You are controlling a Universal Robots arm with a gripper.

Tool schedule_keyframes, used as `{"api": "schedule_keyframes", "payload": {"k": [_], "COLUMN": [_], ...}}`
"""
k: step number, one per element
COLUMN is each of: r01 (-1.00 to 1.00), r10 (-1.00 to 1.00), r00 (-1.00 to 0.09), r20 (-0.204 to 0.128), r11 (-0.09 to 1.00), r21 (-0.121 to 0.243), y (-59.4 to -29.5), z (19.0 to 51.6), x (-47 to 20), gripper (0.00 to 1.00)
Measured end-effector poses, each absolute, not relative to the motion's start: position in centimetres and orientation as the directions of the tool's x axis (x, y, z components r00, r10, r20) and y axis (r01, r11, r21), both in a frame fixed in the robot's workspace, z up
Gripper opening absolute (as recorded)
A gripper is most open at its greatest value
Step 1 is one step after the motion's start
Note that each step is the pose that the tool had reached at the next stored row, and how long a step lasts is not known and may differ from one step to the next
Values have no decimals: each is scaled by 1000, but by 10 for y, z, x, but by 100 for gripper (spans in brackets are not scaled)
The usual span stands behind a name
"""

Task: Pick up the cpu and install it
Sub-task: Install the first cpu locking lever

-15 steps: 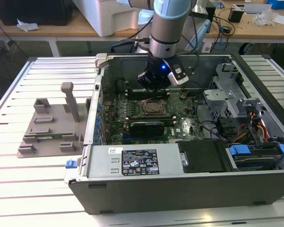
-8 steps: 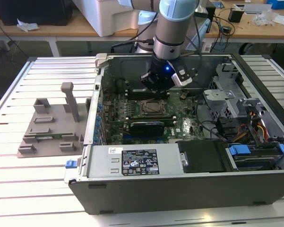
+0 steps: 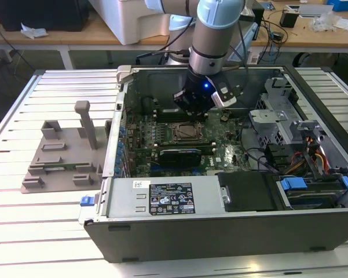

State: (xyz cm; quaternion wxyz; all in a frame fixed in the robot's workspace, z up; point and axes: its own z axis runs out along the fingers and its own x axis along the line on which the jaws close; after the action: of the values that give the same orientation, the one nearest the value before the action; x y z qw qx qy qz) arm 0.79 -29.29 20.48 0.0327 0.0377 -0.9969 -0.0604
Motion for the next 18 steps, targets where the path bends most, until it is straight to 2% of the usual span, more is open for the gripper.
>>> {"api": "schedule_keyframes", "payload": {"k": [10,14,18], "r01": [-71,-75,-76], "r10": [-79,-79,-79], "r00": [-995,-996,-997], "r20": [63,30,17], "r11": [990,990,990], "r21": [123,121,120], "y": [-296,-296,-296], "z": [202,203,204], "x": [10,-27,-41], "gripper": [11,11,11]}}
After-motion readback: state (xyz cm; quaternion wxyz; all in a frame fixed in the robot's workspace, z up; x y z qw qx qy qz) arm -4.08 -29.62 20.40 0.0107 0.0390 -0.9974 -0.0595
